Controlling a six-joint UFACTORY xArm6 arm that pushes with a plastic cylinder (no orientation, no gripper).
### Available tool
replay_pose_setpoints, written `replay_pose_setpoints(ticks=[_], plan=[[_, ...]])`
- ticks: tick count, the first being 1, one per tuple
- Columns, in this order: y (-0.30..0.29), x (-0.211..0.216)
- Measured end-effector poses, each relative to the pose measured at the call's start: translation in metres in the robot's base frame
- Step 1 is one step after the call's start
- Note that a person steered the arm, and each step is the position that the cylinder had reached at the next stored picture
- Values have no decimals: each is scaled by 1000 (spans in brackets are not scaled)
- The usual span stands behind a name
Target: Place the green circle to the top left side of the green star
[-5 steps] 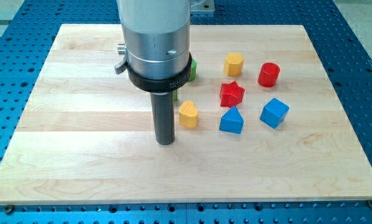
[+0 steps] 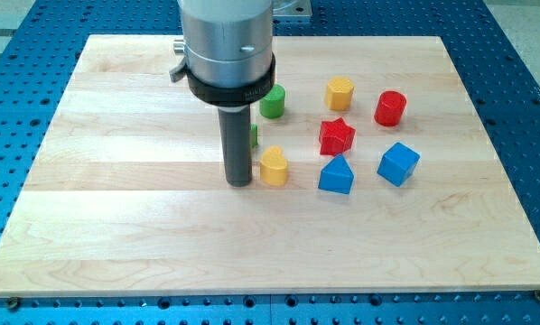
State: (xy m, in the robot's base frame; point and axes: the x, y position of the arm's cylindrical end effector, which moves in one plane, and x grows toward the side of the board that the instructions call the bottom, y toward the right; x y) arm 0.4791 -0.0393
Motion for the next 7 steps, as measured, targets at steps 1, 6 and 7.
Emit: replay_pose_setpoints(ticks=[1,6,7], plan=[[3,-22],[36,-111],[86,-114]])
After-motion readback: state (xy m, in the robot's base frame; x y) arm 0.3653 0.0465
